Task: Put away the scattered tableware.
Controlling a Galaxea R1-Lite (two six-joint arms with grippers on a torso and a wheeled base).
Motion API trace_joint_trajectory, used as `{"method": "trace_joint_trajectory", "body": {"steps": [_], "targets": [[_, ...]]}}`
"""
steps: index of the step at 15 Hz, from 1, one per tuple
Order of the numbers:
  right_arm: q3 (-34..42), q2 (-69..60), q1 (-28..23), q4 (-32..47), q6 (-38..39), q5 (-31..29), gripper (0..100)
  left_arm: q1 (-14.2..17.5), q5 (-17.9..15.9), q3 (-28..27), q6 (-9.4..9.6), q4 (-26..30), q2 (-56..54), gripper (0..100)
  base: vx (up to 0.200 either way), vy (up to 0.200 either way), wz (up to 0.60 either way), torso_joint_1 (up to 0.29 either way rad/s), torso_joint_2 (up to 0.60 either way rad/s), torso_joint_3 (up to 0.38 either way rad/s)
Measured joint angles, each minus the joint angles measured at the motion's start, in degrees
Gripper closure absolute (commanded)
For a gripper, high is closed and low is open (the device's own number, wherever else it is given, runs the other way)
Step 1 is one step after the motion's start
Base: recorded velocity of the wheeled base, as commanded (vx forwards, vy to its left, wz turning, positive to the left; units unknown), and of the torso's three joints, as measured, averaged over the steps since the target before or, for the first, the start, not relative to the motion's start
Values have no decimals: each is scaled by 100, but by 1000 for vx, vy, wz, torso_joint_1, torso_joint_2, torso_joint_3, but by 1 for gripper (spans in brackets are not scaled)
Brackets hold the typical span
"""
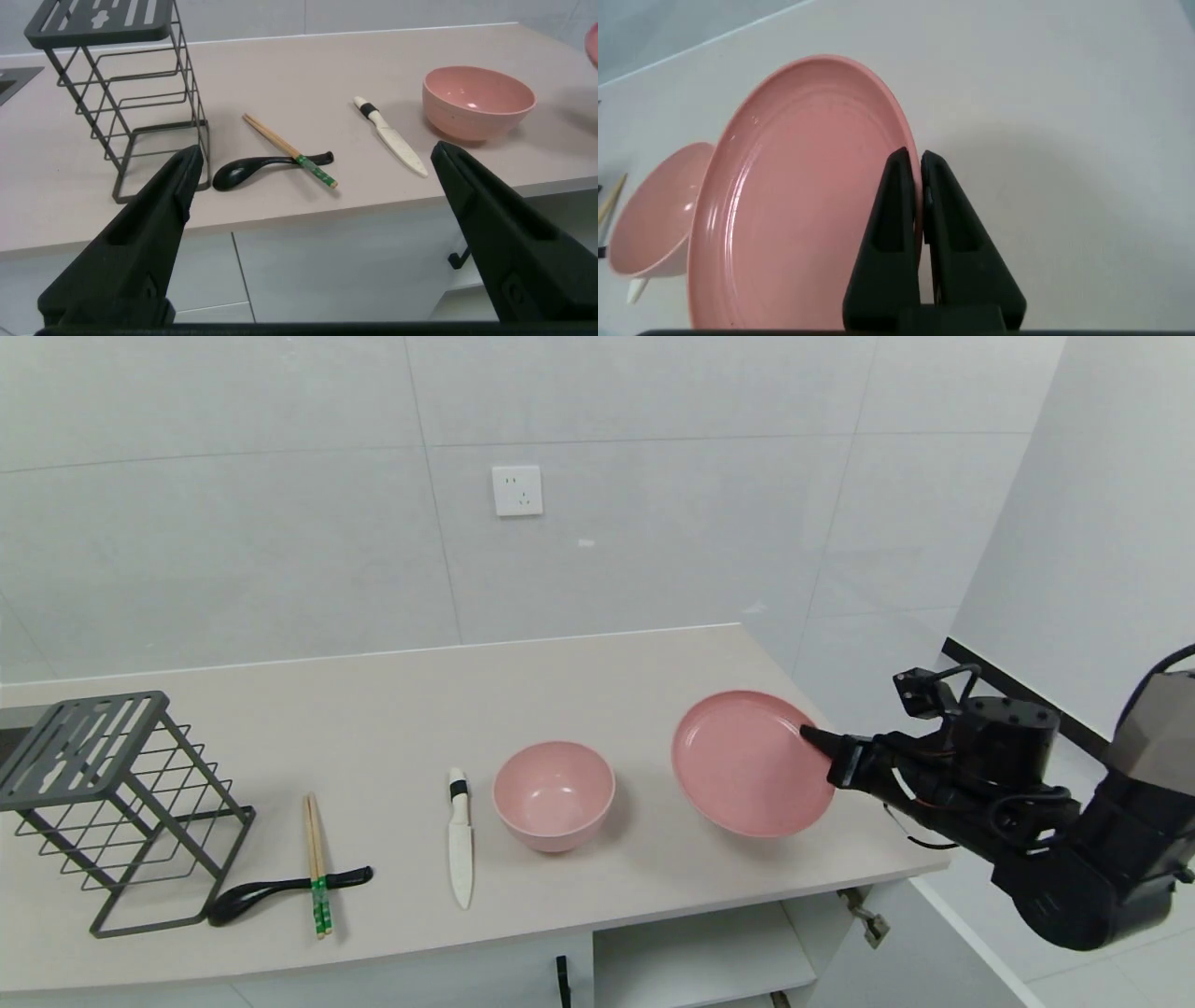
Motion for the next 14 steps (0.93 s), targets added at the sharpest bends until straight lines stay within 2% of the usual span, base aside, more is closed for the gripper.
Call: {"method": "trace_joint_trajectory", "body": {"steps": [2,3,5,6,10,14], "targets": [[706,-343,85,-753,-182,-20,100,0,-33,0,37,0,0,0,0,0,0,0,0,0],[1003,-568,133,-890,-279,-28,100,0,-102,0,79,0,0,0,0,0,0,0,0,0],[1323,-1059,196,-950,-472,-39,100,0,-340,0,417,-50,0,0,0,0,0,0,0,0],[1418,-1351,201,-963,-553,-41,100,0,-402,0,507,-76,0,0,0,0,0,0,0,0],[2183,-2225,183,-975,-751,-50,100,0,-417,2,549,-94,0,0,0,0,0,0,0,0],[2679,-2782,59,-980,-773,-50,100,0,-397,-2,485,-116,0,0,0,0,0,0,0,0]]}}
